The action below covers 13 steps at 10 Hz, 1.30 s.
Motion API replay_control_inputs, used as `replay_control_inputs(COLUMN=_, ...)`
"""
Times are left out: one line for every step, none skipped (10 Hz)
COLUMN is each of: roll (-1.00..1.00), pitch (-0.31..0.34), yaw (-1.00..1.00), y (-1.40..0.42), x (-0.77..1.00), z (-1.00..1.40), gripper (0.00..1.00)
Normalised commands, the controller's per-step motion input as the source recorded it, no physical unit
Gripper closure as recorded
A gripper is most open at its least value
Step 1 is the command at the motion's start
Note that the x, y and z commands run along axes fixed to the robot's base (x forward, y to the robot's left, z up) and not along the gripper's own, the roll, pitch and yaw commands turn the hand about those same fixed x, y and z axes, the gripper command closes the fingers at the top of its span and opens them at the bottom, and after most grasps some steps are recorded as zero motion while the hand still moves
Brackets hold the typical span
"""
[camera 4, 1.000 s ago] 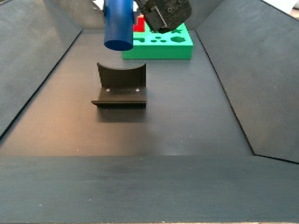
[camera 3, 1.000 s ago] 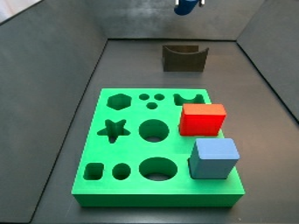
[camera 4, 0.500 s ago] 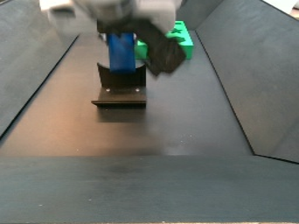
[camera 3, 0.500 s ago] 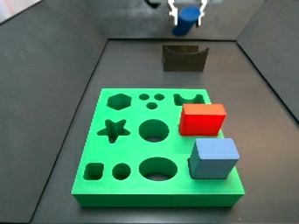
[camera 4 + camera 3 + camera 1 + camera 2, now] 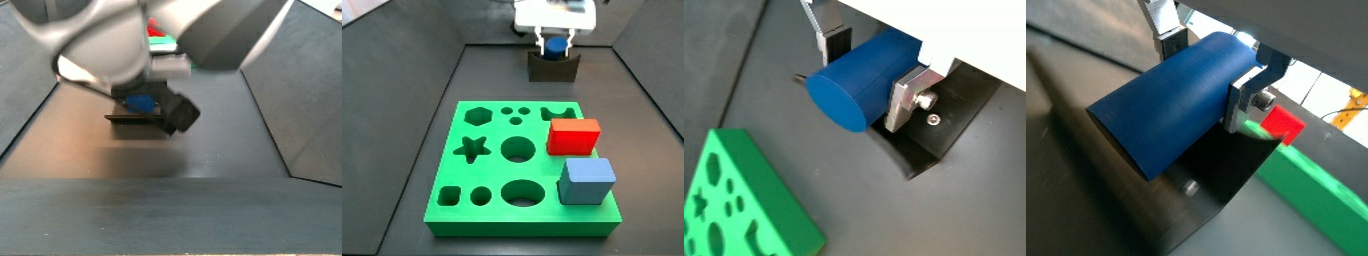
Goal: Pick up the oval object. Move up. Place the oval object on the fixture. Regrasp the oval object. Move to above the board. Insert the oval object.
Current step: Place the oval object on the fixture, then regrasp the oval object.
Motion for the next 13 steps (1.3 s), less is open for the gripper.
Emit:
replay_control_inputs(roll=-0.10, pitch=0.001, yaw=-0.17, y=0.07, x=0.10, z=-0.32, gripper=1.00)
replay_control_inputs(roll=-0.07, pitch=-0.027, yaw=-0.14, y=0.09, x=0.08, z=-0.19, gripper=1.00)
replay_control_inputs(roll=0.00, pitch=0.000, yaw=0.00, y=-0.50, x=0.00, z=-0.17, gripper=1.00)
replay_control_inputs(roll=0.00, pitch=0.000, yaw=0.00, y=0.00, x=0.00, z=0.00, gripper=0.00)
replay_control_inputs(roll=-0.06, pitch=-0.028, yaw=0.00, y=0.00, x=0.00, z=1.00, gripper=0.00)
replay_control_inputs(roll=-0.05, pitch=-0.023, yaw=0.00, y=0.00, x=-0.01, z=1.00, gripper=0.00)
replay_control_inputs(roll=-0.05, pitch=-0.020, yaw=0.01, y=0.00, x=-0.02, z=1.00, gripper=0.00)
replay_control_inputs(roll=-0.02, pitch=-0.020, yaw=0.03, y=0.00, x=-0.03, z=1.00, gripper=0.00)
replay_control_inputs(roll=0.00, pitch=-0.018, yaw=0.03, y=0.00, x=-0.04, z=1.00, gripper=0.00)
replay_control_inputs(roll=0.00, pitch=-0.013, yaw=0.04, y=0.01, x=-0.04, z=0.85, gripper=0.00)
replay_control_inputs(roll=0.00, pitch=-0.006, yaw=0.04, y=0.00, x=-0.05, z=0.72, gripper=0.00)
replay_control_inputs(roll=0.00, pitch=0.010, yaw=0.04, y=0.00, x=-0.03, z=0.40, gripper=0.00)
replay_control_inputs(roll=0.00, pitch=0.020, yaw=0.04, y=0.01, x=-0.03, z=0.27, gripper=0.00)
